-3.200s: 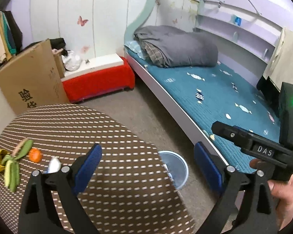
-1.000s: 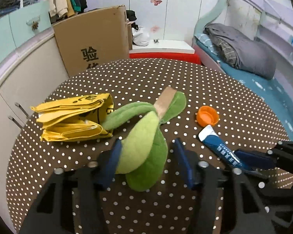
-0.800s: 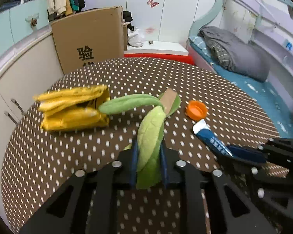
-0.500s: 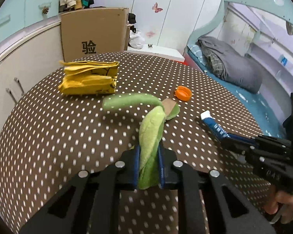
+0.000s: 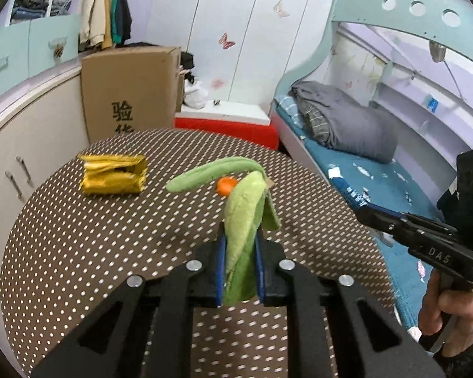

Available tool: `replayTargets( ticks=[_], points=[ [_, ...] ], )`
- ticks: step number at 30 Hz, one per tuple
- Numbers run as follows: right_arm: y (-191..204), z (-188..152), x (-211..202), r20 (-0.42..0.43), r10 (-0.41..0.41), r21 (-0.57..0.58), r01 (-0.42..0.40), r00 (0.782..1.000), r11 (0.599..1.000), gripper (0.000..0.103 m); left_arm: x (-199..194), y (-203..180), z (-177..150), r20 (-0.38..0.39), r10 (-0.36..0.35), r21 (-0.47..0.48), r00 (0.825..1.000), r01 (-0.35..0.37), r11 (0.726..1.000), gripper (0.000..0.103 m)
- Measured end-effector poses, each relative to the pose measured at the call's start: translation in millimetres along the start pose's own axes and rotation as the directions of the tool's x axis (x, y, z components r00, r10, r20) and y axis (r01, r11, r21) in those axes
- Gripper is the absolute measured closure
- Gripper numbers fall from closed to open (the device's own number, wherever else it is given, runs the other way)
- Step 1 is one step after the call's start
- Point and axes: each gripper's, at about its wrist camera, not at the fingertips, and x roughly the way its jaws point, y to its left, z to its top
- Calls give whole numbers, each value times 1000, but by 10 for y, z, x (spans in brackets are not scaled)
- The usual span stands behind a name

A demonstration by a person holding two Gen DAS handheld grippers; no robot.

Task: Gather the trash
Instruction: 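Grasp the green leaf cloth with the left tool while the right tool grasps the blue-white toothpaste tube, then carry the cloth and tube over the clear bin and open both tools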

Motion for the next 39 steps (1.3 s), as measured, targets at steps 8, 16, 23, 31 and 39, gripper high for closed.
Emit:
replayTargets(
  ticks=[8,16,23,31,39],
  points=[
    [-367,194,-558,117,-39,44,34,992,998,91,-9,-451,262,27,-69,60,997,67,996,88],
    [-928,209,-1010,193,-136,149,108,972,983,91,68,-1051,442,25,-153,132,988,149,980,88],
    [-1396,164,-1255,201,-220,228,173,955,958,91,268,-1573,473,-6,-216,172,976,214,961,88],
    [-2000,-55,-1203,150,-265,359,197,952,912,91,672,-2107,489,-90,-268,203,959,281,938,88],
    [-2545,-362,-924,69,-281,461,219,957,860,91,1401,-2547,358,-224,-236,237,946,287,928,88]
  ],
)
